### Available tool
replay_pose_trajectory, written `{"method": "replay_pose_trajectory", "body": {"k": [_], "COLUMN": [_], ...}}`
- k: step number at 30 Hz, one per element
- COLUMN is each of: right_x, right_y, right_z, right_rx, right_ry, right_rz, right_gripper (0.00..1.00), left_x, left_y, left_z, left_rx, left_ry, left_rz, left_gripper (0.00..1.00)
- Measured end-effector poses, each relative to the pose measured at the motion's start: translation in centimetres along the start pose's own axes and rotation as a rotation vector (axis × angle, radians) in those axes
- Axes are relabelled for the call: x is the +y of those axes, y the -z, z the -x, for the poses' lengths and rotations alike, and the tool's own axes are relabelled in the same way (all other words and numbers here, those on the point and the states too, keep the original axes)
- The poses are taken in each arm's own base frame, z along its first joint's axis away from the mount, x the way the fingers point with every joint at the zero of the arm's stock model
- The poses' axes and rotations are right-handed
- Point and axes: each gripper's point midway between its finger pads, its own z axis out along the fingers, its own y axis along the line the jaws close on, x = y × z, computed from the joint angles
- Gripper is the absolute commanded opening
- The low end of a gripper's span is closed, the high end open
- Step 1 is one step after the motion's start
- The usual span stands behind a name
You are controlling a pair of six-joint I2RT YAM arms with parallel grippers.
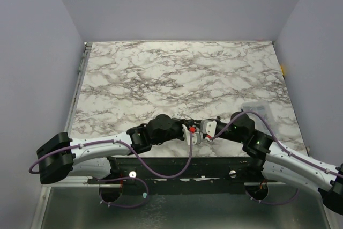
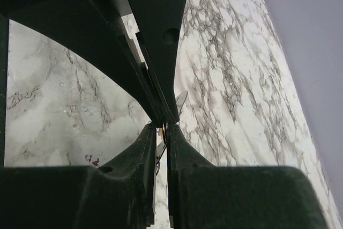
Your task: Put the keys on the keyring
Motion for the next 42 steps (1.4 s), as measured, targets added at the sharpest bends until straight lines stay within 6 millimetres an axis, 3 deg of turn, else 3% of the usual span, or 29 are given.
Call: {"method": "replay_pose_trajectory", "body": {"k": [2, 7, 9, 26, 31, 38, 42], "right_x": [-0.1, -0.5, -0.4, -0.8, -1.1, -1.7, -4.1], "right_y": [0.0, 0.2, 0.4, 1.0, 1.0, 1.1, 1.7], "right_z": [0.0, 0.2, 0.2, 0.9, 1.4, 2.6, 2.0], "right_rx": [0.003, 0.000, -0.004, -0.046, -0.065, -0.105, -0.064], "right_ry": [0.001, 0.008, 0.009, 0.060, 0.068, 0.093, 0.120], "right_rz": [-0.007, -0.030, -0.034, -0.082, -0.095, -0.118, -0.225], "right_gripper": [0.01, 0.01, 0.00, 0.01, 0.01, 0.01, 0.01], "left_x": [0.0, 0.4, 0.9, 2.0, 2.6, 3.3, -0.5], "left_y": [0.0, 0.0, 0.0, 0.2, 0.8, 2.1, 2.3], "left_z": [0.0, 0.3, 0.4, 1.3, 1.8, 2.8, 2.7], "left_rx": [0.000, -0.004, -0.008, -0.031, -0.046, -0.077, -0.095], "left_ry": [-0.007, -0.030, -0.036, -0.038, -0.032, -0.058, -0.087], "left_rz": [0.001, 0.010, 0.027, 0.065, 0.083, 0.090, -0.079], "left_gripper": [0.03, 0.43, 0.49, 0.50, 0.65, 0.61, 0.48]}}
